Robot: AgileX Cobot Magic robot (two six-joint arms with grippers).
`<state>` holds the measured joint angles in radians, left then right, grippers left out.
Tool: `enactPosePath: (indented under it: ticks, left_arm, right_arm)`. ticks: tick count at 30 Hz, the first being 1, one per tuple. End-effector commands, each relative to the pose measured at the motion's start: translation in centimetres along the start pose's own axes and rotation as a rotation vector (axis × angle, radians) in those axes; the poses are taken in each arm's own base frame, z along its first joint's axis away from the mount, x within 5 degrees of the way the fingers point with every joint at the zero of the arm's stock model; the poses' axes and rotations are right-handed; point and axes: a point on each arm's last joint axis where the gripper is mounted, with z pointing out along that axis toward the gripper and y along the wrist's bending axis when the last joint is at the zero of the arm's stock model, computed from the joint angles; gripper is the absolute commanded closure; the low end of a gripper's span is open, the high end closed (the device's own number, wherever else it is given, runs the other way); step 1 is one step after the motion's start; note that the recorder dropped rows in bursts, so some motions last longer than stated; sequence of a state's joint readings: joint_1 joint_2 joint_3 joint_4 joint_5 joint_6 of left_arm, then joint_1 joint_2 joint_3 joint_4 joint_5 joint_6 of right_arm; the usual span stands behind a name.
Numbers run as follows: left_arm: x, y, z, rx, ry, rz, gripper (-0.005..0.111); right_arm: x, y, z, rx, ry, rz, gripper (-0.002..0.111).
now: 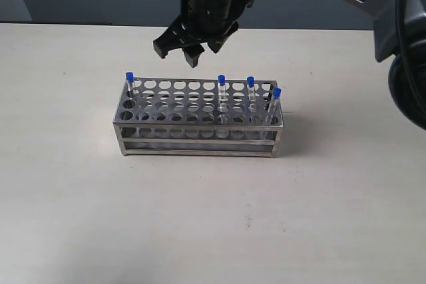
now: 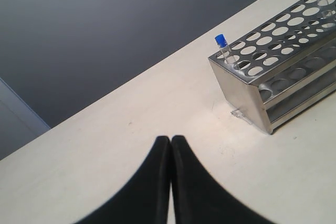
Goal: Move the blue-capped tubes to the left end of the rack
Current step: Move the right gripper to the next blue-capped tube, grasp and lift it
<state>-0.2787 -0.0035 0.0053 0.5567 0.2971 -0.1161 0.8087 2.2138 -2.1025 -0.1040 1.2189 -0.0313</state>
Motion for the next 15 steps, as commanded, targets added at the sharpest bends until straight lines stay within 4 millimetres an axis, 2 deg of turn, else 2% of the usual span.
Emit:
enactPosePath:
  ticks: [1,6,15]
  left_arm:
    - [-0.2,0.0,0.0,0.004,-0.008,-0.006,0.106]
    - [-0.2,0.0,0.0,0.004,-0.008,-0.006,0.106]
    - [-0.2,0.0,0.0,0.004,-0.008,-0.006,0.106]
  right_arm:
    - [1.2,-0.8,-0.4,0.007,0.032,0.016,0.061]
    - [2.0,-0.8,0.6,0.001,0.079,0.017,0.061]
    - [2.3,-0.9,2.1,0.032,0.117,-0.001,0.061]
